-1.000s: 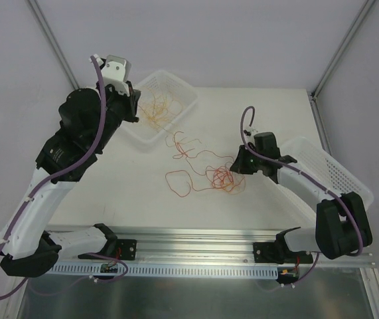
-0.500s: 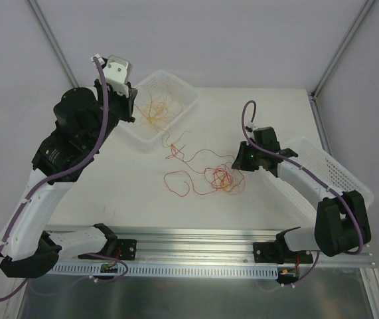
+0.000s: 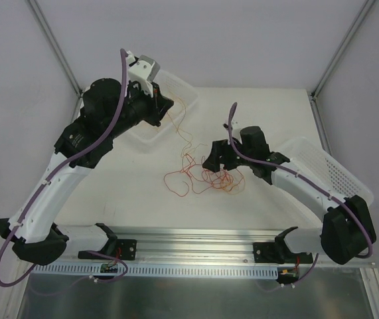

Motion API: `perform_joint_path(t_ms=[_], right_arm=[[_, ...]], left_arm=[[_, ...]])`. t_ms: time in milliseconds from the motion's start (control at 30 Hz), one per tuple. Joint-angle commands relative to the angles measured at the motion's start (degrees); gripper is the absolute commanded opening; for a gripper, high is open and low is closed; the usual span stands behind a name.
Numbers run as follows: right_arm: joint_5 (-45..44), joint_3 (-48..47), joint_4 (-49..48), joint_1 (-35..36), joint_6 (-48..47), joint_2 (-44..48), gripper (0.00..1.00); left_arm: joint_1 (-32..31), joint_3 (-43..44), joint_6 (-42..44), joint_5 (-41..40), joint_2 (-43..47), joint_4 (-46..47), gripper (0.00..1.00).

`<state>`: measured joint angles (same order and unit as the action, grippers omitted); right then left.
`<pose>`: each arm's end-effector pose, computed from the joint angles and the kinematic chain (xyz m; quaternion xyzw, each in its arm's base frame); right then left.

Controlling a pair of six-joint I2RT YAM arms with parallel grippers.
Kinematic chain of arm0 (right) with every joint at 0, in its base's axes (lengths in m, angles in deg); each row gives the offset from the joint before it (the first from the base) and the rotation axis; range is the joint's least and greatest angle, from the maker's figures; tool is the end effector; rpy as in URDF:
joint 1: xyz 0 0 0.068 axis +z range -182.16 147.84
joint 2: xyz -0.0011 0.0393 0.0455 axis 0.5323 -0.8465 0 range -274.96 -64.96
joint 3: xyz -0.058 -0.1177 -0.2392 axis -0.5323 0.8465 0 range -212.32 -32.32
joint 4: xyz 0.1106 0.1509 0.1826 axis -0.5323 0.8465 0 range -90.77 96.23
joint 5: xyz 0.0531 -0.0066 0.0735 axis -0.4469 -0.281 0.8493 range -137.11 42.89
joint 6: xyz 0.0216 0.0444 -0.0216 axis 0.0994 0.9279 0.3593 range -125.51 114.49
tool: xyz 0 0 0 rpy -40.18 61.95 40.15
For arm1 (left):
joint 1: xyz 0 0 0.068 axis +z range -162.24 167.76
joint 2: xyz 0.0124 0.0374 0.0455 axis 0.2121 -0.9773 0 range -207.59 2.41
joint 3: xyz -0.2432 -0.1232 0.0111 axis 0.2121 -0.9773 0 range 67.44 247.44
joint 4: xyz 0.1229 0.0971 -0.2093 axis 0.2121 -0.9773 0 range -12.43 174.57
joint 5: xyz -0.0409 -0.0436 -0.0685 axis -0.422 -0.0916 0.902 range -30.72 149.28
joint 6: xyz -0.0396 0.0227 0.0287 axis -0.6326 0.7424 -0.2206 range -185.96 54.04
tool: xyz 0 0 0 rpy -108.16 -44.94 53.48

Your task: Untangle the cables

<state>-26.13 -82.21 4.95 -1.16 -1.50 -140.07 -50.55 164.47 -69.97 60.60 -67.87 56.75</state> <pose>0.2431 0.1611 0.2634 -0.2869 0.8110 0.2968 0.4145 0.1817 -0.1446 0.5238 0.2181 0.6795 -0.2604 0.6503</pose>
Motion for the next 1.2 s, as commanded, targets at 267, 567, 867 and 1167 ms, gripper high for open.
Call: perform_joint_path(t_ms=[267, 567, 867, 1167], right_arm=[[3.3, -0.9, -21.6, 7.0, 4.7, -2.0, 0.89], [0.2, -1.2, -27.5, 8.2, 7.6, -8.1, 0.83], [-1.2, -0.9, -30.1, 8.0, 9.5, -9.4, 0.44], [-8.5, 3.0, -16.2, 1.9, 7.1, -6.7, 0.00]], left_arm=[[-0.8, 4.2, -6.2, 4.0, -0.6, 3.4, 0.00], [-1.6, 4.4, -9.0, 6.1, -1.4, 4.0, 0.00], [-1.8, 2.7, -8.0, 4.0, -0.7, 4.1, 0.00], [-0.9, -1.3, 6.5, -15.5, 4.5, 3.1, 0.00]])
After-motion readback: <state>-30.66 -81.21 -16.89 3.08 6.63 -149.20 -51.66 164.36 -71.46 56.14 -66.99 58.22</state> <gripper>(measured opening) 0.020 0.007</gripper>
